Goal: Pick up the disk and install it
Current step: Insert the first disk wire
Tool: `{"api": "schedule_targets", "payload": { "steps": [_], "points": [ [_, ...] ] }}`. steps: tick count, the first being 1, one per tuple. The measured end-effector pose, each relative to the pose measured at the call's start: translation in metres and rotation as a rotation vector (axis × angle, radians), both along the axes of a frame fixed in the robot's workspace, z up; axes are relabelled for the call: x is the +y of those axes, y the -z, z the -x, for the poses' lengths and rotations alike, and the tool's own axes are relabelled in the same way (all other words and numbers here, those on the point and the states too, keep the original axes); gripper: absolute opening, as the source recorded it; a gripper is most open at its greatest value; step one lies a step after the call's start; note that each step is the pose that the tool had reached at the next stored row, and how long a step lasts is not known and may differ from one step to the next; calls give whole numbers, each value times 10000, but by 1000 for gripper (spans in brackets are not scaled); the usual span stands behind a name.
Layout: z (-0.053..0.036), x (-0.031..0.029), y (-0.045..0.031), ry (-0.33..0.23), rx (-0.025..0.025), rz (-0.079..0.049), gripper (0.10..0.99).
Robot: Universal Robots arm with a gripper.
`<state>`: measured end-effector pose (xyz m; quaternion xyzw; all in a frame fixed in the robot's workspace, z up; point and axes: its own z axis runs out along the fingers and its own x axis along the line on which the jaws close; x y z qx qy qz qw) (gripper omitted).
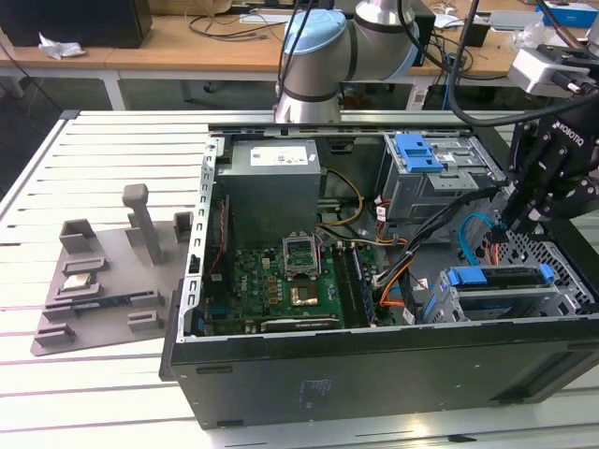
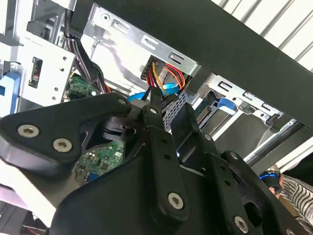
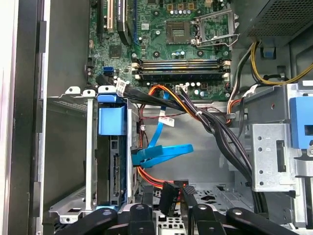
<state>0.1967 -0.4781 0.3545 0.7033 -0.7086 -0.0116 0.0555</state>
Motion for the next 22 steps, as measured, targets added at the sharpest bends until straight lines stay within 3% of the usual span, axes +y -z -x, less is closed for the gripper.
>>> {"api": "schedule_targets", "payload": {
  "steps": [3, 7, 14, 16, 18, 22],
  "points": [
    [0, 0, 0, 0, 0, 5, 169],
    [0, -6, 1, 0, 1, 9, 169],
    [42, -279, 5, -3, -1, 14, 169],
    [45, -409, 10, -5, -1, 14, 169],
    [49, -441, 46, -7, -1, 16, 169],
    [59, -447, 108, -7, -1, 18, 169]
  ]
}}
